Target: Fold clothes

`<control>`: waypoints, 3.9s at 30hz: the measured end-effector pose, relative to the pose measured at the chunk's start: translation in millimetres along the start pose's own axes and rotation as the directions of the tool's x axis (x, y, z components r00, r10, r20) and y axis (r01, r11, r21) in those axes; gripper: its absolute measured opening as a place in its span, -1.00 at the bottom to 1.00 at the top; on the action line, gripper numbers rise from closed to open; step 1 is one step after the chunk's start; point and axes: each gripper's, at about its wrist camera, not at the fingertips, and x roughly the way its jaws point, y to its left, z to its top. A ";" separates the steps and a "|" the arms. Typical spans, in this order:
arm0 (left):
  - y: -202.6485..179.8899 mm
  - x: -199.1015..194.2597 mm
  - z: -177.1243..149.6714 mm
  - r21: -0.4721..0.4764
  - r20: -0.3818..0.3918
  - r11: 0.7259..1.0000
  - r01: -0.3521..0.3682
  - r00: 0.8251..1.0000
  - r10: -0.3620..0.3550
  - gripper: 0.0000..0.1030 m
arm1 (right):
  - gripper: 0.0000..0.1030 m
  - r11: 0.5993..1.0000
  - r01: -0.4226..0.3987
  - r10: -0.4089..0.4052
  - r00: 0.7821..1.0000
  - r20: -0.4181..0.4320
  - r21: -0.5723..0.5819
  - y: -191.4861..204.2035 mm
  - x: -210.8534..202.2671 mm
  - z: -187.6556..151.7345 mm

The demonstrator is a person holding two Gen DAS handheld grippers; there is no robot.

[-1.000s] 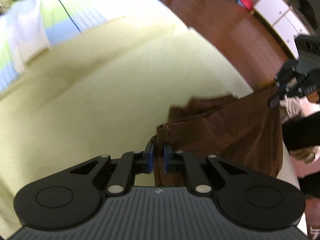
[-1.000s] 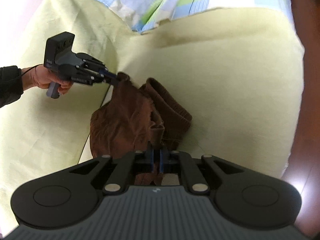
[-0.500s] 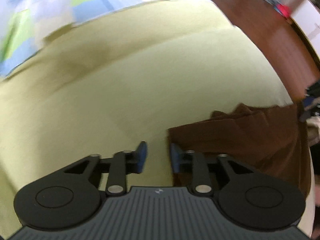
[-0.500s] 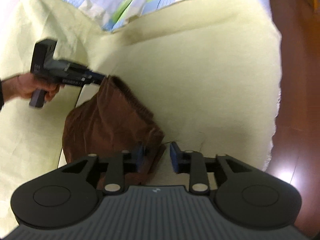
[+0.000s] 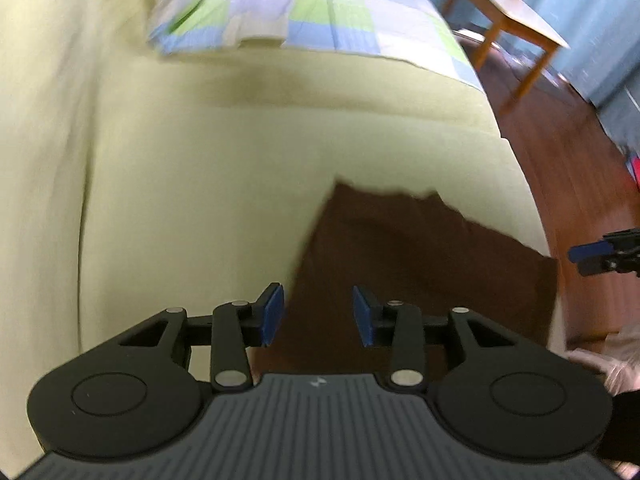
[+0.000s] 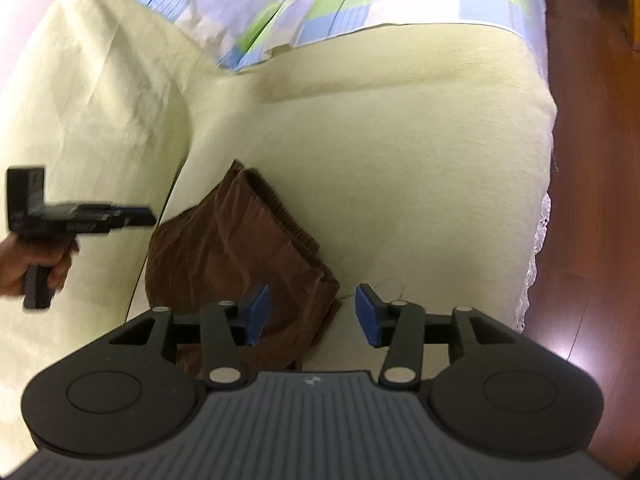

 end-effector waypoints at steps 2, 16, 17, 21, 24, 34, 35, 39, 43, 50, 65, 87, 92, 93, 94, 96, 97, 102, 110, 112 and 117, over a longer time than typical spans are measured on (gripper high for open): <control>-9.4 -5.9 -25.0 -0.065 0.008 0.998 -0.024 1.000 0.024 -0.13 | -0.17 0.999 -0.007 0.006 1.000 -0.027 -0.037 6.4 0.0 0.4; -19.4 6.5 -116.1 -0.501 0.180 0.860 0.093 0.984 -0.002 -0.13 | -0.17 0.925 -0.061 0.039 0.997 -0.065 -0.376 95.6 -11.6 -4.6; -23.4 6.3 -125.5 -0.535 0.196 0.839 0.103 0.981 0.005 -0.13 | -0.17 0.914 -0.068 0.042 0.997 -0.072 -0.401 102.0 -10.8 -3.3; -43.6 6.5 -150.8 -0.659 0.268 0.738 0.145 0.962 0.050 -0.14 | -0.17 0.836 -0.123 0.050 0.988 -0.149 -0.535 132.0 9.4 13.1; -58.4 9.4 -151.9 -0.741 0.261 0.663 0.107 0.956 0.137 -0.14 | -0.18 0.714 -0.213 0.072 0.970 -0.232 -0.667 162.7 39.1 35.2; -126.0 15.2 -153.6 -0.967 0.137 0.253 0.030 0.900 0.414 -0.14 | -0.23 0.079 -0.513 -0.055 0.854 -0.518 -0.855 237.3 130.8 70.6; -130.6 16.3 -152.7 -0.971 0.140 0.234 0.041 0.895 0.424 -0.14 | -0.23 0.029 -0.530 -0.077 0.844 -0.531 -0.847 240.7 135.4 70.6; -143.6 20.0 -136.1 -0.968 0.158 0.247 0.043 0.868 0.470 -0.15 | -0.31 -0.107 -0.577 -0.169 0.813 -0.558 -0.809 255.6 148.7 65.8; -136.2 33.9 -129.9 -0.951 0.169 0.309 0.018 0.865 0.472 -0.15 | -0.56 -0.176 -0.595 -0.229 0.799 -0.556 -0.784 269.7 156.1 58.0; -142.6 74.1 -151.4 -0.954 0.154 0.297 0.027 0.899 0.411 -0.18 | -0.59 -0.318 -0.597 -0.308 0.800 -0.516 -0.736 278.8 172.4 26.2; -151.4 39.7 -148.1 -0.981 0.123 0.195 0.013 0.816 0.565 -0.17 | -0.66 -0.236 -0.634 -0.322 0.766 -0.556 -0.737 292.3 203.4 55.5; 104.1 49.8 -122.1 -0.634 0.310 0.706 0.316 0.940 -0.142 0.11 | -0.21 0.948 -0.220 0.053 0.820 -0.570 -0.229 77.6 50.8 50.7; 121.0 68.4 -103.3 -0.565 0.257 0.738 0.369 0.929 -0.268 0.10 | -0.02 0.971 -0.096 0.180 0.900 -0.397 0.221 39.4 47.8 -45.7; 121.2 72.7 -99.5 -0.542 0.242 0.753 0.374 0.927 -0.286 0.10 | -0.01 0.959 -0.088 0.184 0.915 -0.358 0.269 36.2 48.9 -64.4; 121.6 74.3 -96.9 -0.524 0.238 0.763 0.378 0.925 -0.295 0.10 | 0.00 0.947 -0.081 0.184 0.930 -0.319 0.310 33.9 50.1 -81.5; 124.0 77.5 -90.9 -0.505 0.238 0.770 0.389 0.921 -0.309 0.10 | 0.07 0.924 -0.095 0.200 0.946 -0.256 0.370 31.5 50.6 -100.6; 124.9 79.5 -86.0 -0.491 0.239 0.777 0.394 0.918 -0.315 0.10 | 0.12 0.914 -0.107 0.208 0.952 -0.224 0.392 30.8 50.6 -108.6; 122.9 84.0 -75.5 -0.412 0.232 0.808 0.422 0.906 -0.354 0.10 | 0.18 0.877 -0.180 0.235 0.969 -0.072 0.445 19.4 52.3 -141.5; 131.0 90.8 -72.2 -0.401 0.236 0.800 0.446 0.894 -0.380 -0.25 | 0.23 0.809 -0.312 0.302 0.948 0.104 0.498 26.1 67.7 -169.7; 130.0 89.3 -74.2 -0.397 0.242 0.802 0.446 0.894 -0.378 -0.35 | 0.23 0.812 -0.329 0.313 0.943 0.117 0.482 28.3 70.9 -167.8; 118.1 80.9 -85.7 -0.406 0.316 0.804 0.435 0.892 -0.323 -0.58 | -0.69 0.806 -0.301 0.311 0.948 0.068 0.510 24.5 68.7 -155.9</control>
